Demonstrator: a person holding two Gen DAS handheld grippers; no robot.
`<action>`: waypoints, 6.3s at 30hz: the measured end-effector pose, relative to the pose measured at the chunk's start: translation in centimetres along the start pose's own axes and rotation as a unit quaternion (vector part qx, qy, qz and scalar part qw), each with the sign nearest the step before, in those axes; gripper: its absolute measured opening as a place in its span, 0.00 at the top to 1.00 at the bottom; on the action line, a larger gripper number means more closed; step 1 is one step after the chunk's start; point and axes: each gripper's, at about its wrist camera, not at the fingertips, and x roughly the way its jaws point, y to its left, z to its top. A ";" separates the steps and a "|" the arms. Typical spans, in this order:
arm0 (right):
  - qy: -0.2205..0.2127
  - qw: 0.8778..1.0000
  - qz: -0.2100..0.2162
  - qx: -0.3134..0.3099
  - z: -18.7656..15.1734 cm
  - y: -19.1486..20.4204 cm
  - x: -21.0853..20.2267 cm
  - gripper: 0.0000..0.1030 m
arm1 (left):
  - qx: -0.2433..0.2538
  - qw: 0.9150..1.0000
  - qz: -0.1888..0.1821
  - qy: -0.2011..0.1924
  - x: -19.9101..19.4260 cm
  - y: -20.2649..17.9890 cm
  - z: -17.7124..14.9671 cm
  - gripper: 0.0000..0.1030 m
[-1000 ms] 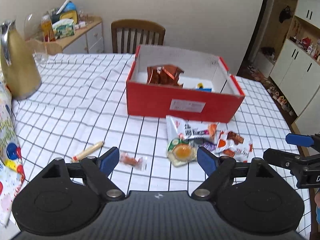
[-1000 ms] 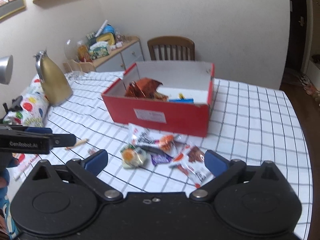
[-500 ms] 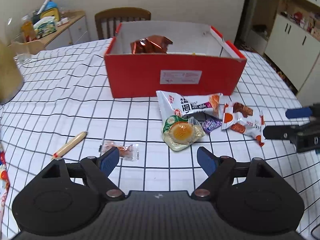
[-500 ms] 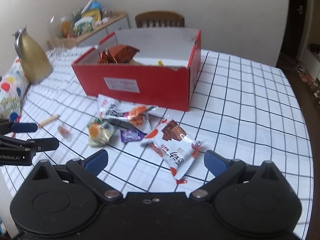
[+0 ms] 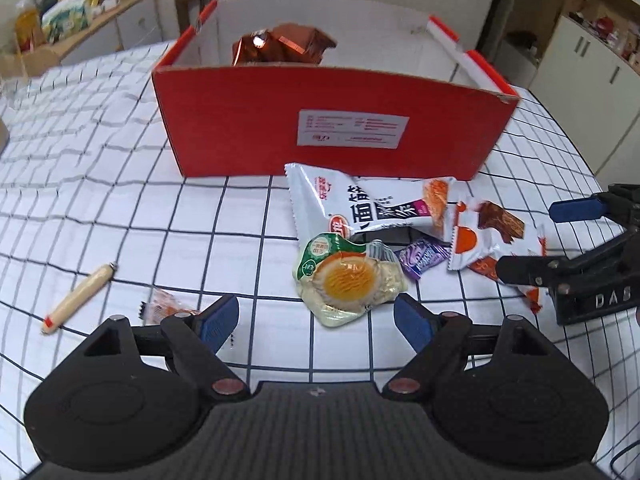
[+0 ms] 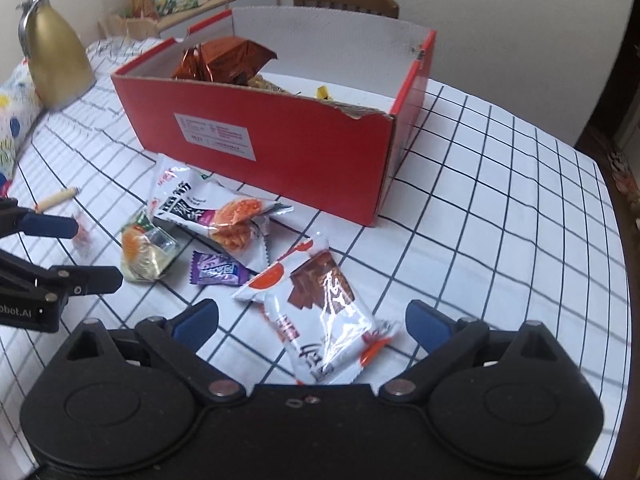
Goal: Organize snacks
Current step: 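Grasp the white chocolate wafer packet with the right tool, then grasp the egg-yolk pastry with left tool while right tool holds the wafer packet, then carry the pastry and wafer packet over the red box with both tools, then open both tools to drop the pastry and wafer packet into the box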
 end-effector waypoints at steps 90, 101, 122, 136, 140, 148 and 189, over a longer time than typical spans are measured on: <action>0.001 0.996 0.020 0.087 -6.0 5.5 -6.1 0.53 | -0.097 0.991 -0.081 0.047 -2.4 2.3 -4.2 0.34; 0.018 0.996 0.012 0.089 -5.8 5.4 -5.3 0.53 | -0.005 1.000 -0.021 0.006 -0.6 0.2 -3.1 0.34; 0.016 0.996 0.011 0.091 -5.1 5.7 -4.9 0.53 | 0.009 1.000 -0.017 0.024 -0.1 0.1 -3.6 0.55; -0.038 0.996 0.015 0.082 -1.8 5.9 -7.6 0.54 | -0.020 1.000 -0.006 -0.011 -4.6 0.8 -0.4 0.55; -0.055 0.995 0.015 0.076 -0.3 5.7 -8.4 0.54 | -0.015 0.999 -0.009 -0.034 -6.4 0.4 1.7 0.55; -0.093 0.994 0.005 0.056 3.5 5.3 -9.6 0.54 | -0.012 0.997 -0.024 -0.076 -8.4 -0.3 6.7 0.55; -0.059 0.991 -0.046 0.108 17.2 -0.4 3.8 0.54 | 0.072 0.997 -0.032 -0.016 3.8 -3.6 16.0 0.55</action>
